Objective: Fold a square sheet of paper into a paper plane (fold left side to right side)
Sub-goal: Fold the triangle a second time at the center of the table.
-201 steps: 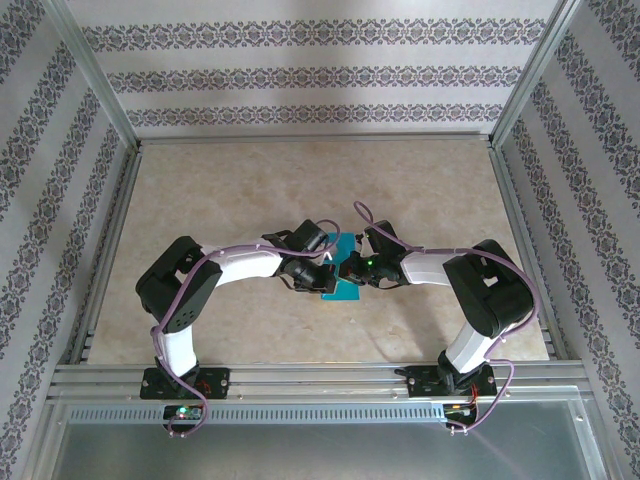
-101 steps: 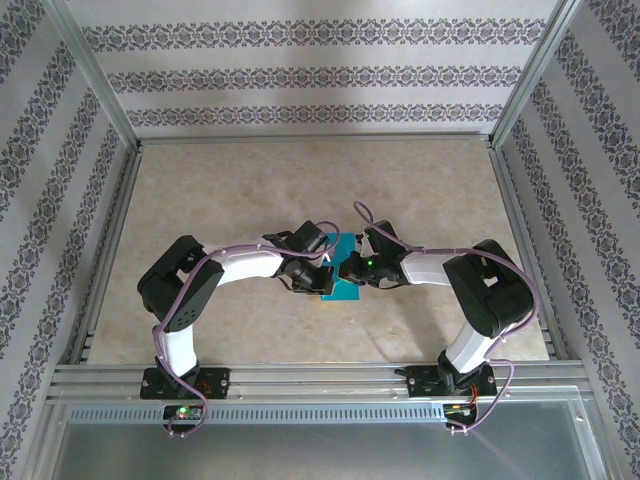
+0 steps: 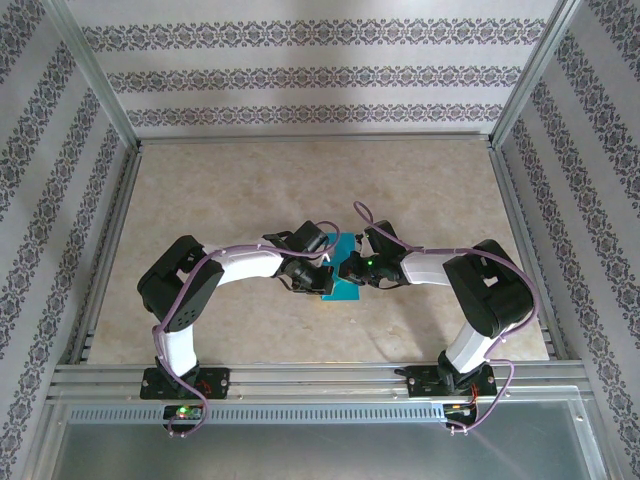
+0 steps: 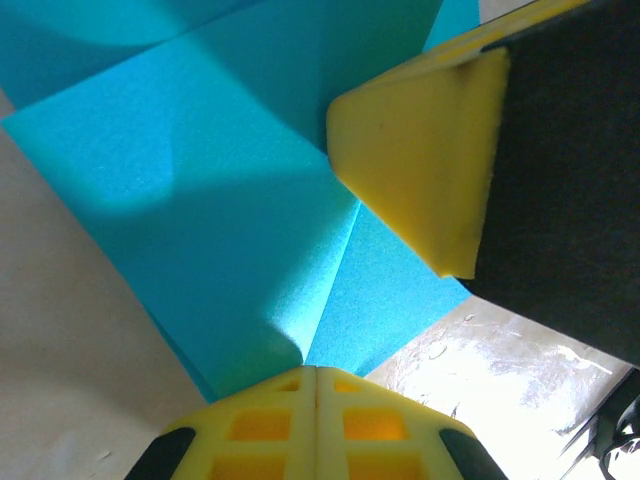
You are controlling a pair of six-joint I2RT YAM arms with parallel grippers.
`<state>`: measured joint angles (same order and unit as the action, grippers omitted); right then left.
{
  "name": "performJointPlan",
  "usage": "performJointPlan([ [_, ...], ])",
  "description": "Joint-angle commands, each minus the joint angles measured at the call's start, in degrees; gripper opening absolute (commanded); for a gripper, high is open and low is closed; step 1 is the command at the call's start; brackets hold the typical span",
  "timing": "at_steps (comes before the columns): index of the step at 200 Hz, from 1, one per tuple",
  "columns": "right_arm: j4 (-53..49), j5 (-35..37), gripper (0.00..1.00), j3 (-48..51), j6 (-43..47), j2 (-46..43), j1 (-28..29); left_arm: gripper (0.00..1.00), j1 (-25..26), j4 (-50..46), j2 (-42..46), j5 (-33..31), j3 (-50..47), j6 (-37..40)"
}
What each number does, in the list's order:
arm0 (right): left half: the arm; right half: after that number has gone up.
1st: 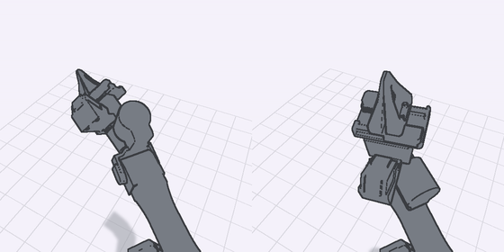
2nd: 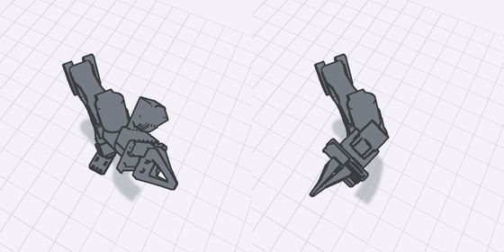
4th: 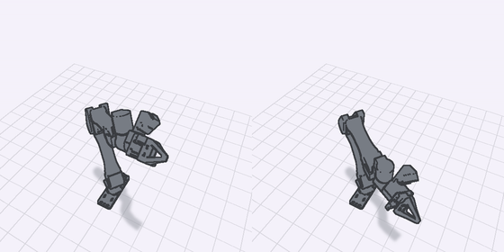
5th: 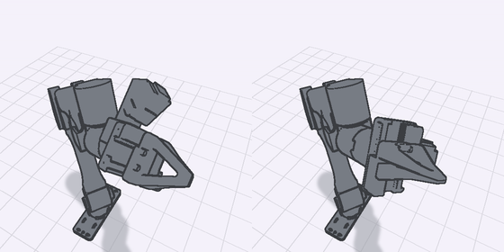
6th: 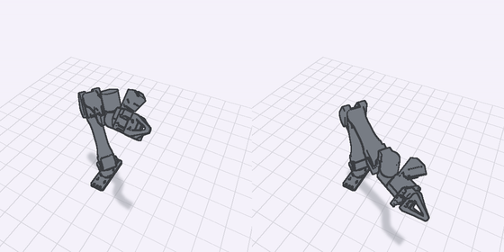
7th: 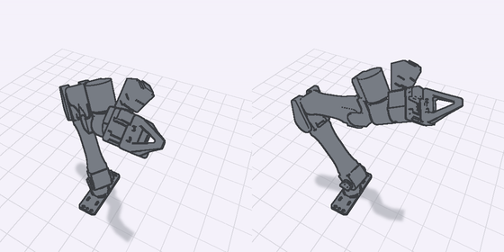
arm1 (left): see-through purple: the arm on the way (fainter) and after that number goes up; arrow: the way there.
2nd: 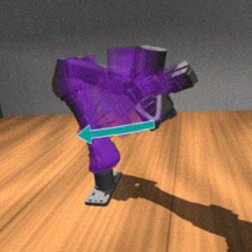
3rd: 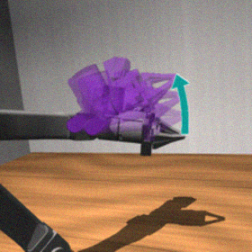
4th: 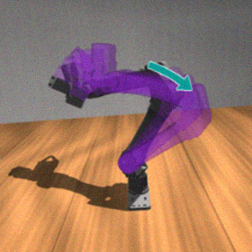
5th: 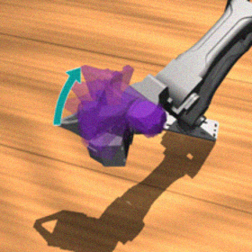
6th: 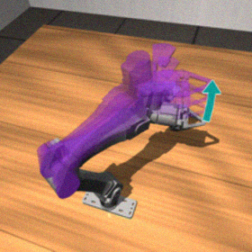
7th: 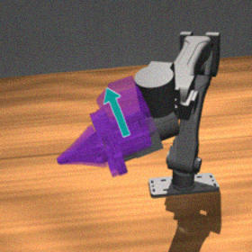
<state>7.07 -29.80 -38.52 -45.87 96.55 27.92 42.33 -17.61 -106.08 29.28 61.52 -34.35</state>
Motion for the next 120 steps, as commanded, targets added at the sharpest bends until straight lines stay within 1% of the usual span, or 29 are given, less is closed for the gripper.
performJointPlan([
  [1, -3.38, 1.94, 0.0, 1.08, 1.56, 1.45, 0.38, 0.05, 0.48, -2.25, -0.54, -1.57, -0.04, 1.66],
  [120, -3.47, 2.04, 0.0, 1.17, 1.47, 1.53, 0.33, 0.05, 0.48, -1.55, -0.84, -1.19, -1.05, 1.48],
])
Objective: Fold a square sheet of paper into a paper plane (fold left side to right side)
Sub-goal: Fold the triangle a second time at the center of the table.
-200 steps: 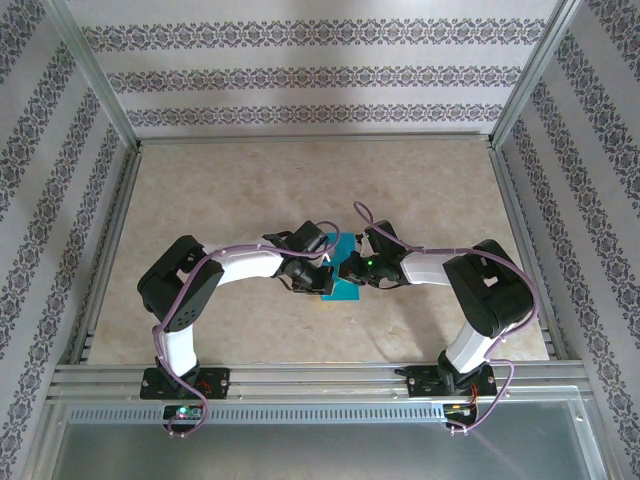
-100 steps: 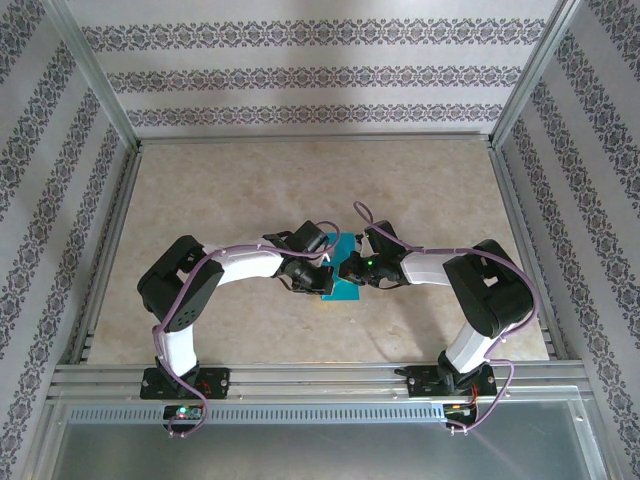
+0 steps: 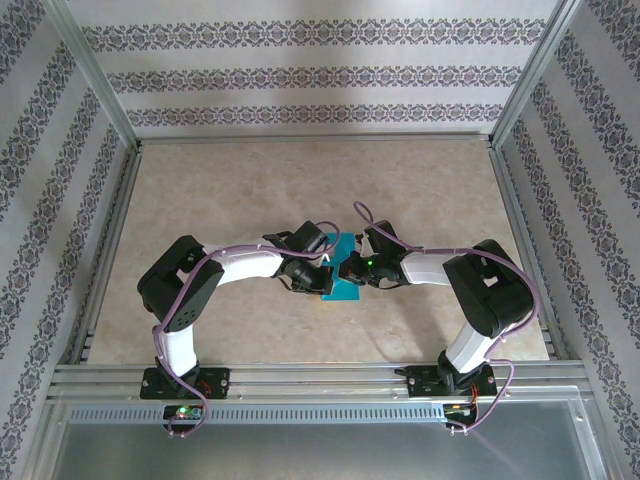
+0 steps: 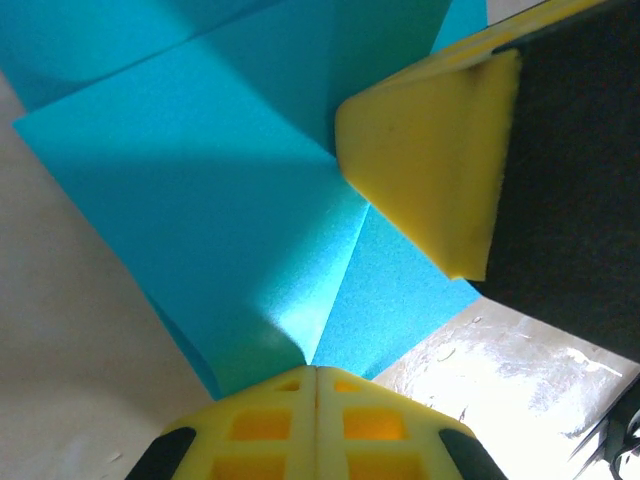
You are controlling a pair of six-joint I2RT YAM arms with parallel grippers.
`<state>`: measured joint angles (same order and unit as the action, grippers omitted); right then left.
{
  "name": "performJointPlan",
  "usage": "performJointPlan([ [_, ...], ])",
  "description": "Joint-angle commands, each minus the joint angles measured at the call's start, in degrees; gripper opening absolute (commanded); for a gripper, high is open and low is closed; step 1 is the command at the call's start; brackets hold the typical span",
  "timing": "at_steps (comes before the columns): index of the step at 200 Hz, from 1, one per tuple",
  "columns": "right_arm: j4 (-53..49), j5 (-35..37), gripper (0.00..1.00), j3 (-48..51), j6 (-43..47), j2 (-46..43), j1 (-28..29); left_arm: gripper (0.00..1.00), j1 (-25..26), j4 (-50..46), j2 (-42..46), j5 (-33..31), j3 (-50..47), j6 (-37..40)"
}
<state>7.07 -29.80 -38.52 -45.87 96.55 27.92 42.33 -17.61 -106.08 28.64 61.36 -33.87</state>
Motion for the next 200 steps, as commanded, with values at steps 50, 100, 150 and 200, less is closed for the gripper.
performJointPlan([
  [50, -3.47, 2.03, 0.0, 1.15, 1.47, 1.53, 0.38, 0.05, 0.49, -1.37, -0.99, -0.67, -1.48, 0.91],
  [100, -3.47, 2.12, 0.0, 1.25, 1.44, 1.54, 0.38, 0.05, 0.48, -1.62, -0.55, -1.3, -1.9, 0.91],
  [150, -3.38, 1.45, 0.0, 0.79, 2.12, 1.05, 0.14, 0.04, 0.48, -1.26, -0.13, -1.53, -3.3, 0.56],
  [200, -3.38, 0.59, 0.0, -0.27, 3.55, -5.76, 0.03, 0.0, 0.45, 0.46, -0.53, -0.88, -4.87, -0.23],
])
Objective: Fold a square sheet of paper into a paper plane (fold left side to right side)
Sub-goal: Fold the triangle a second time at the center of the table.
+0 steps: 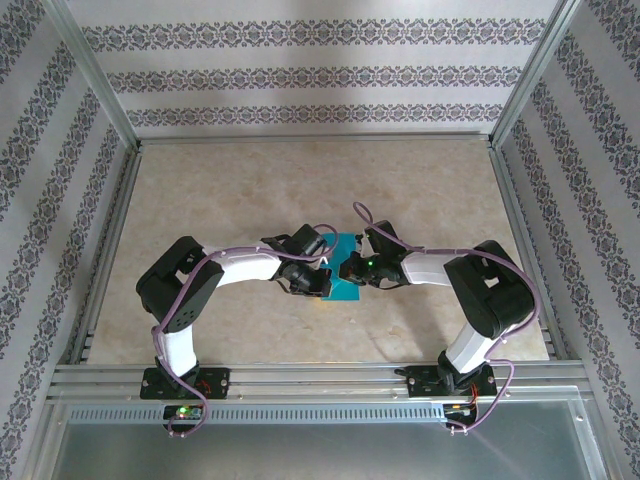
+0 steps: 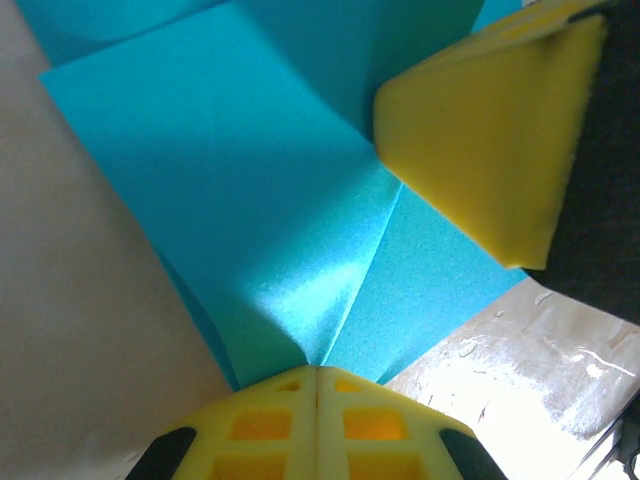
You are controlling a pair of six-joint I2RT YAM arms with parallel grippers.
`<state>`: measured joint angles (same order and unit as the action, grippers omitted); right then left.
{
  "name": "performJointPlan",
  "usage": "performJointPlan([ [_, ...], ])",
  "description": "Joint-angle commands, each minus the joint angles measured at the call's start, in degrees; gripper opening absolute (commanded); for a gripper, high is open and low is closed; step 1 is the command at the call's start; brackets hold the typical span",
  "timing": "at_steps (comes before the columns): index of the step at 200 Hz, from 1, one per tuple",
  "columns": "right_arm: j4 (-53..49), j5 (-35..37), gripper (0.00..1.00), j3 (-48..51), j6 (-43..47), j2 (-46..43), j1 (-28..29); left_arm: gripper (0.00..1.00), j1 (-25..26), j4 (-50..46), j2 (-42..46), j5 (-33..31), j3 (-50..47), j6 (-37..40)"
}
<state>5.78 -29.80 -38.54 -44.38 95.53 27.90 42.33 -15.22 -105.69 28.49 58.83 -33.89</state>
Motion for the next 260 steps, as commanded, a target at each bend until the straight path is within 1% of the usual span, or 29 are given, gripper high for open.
performJointPlan([
  [1, -2.05, 0.61, 0.0, -0.19, 2.04, -4.91, 0.05, 0.0, 0.42, -1.87, -0.92, -0.77, -2.32, -0.21],
  [25, -1.03, 0.89, 0.0, 1.39, 1.72, -8.07, 0.45, 0.0, 0.41, -1.32, -1.24, -0.4, -2.46, -0.28],
  [49, 1.7, 1.17, 0.0, 3.08, 0.06, -8.6, 2.03, 0.0, 0.39, -1.3, -1.35, -0.27, -2.47, -0.2],
  [79, 4.59, 3.03, 0.0, 4.35, -2.19, -7.53, 3.94, 0.0, 0.46, -1.3, -1.33, -0.43, -2.49, -0.21],
  [116, 6.76, 3.08, 0.0, 4.19, -3.03, -4.64, 4.78, 0.0, 0.39, -1.56, -1.63, -0.45, -2.17, 0.01],
  [168, 6.71, 2.99, 0.0, 3.32, -2.91, -1.25, 4.8, 0.0, 0.4, -1.92, -1.71, -0.65, -2.09, -0.04],
  [198, 4.26, 5.19, 0.0, 2.61, -0.73, -0.34, 4.71, 0.0, 0.41, -2.33, -1.71, -0.78, -2.01, 0.14],
  [260, 2.67, 5.97, 0.0, 2.94, 1.31, -0.34, 2.04, 0.0, 0.39, -3.29, -1.43, -1.19, -2.29, 0.01],
])
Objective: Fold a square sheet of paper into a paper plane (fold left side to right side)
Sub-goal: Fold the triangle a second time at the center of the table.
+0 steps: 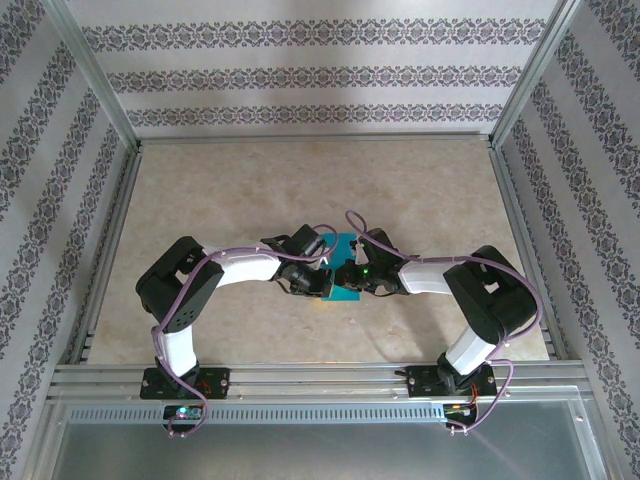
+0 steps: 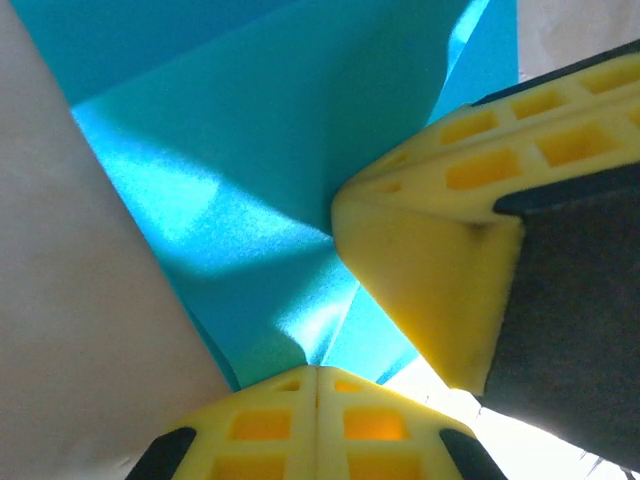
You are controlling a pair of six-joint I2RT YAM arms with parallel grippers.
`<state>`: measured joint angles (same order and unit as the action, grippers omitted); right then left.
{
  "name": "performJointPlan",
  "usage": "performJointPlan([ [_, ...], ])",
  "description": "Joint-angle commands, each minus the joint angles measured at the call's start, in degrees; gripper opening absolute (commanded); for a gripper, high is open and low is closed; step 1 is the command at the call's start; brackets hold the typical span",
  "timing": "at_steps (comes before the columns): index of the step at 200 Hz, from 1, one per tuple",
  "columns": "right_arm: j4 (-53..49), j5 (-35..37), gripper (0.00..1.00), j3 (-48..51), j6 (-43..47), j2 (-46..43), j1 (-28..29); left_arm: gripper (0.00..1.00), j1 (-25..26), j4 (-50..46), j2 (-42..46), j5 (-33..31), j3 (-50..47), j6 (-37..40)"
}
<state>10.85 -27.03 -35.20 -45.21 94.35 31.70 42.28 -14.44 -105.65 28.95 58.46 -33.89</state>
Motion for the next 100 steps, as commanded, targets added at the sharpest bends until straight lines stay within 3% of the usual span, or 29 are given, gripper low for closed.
performJointPlan([
  [1, -2.41, 3.2, 0.0, -0.4, 2.19, 0.8, -1.79, 0.0, 0.43, -4.05, -1.44, -1.68, -1.93, -0.01],
  [100, -5.57, 3.82, 0.0, -1.45, 6.69, 1.19, -8.93, 0.0, 0.44, -4.55, -1.17, -1.55, -2.3, 0.31],
])
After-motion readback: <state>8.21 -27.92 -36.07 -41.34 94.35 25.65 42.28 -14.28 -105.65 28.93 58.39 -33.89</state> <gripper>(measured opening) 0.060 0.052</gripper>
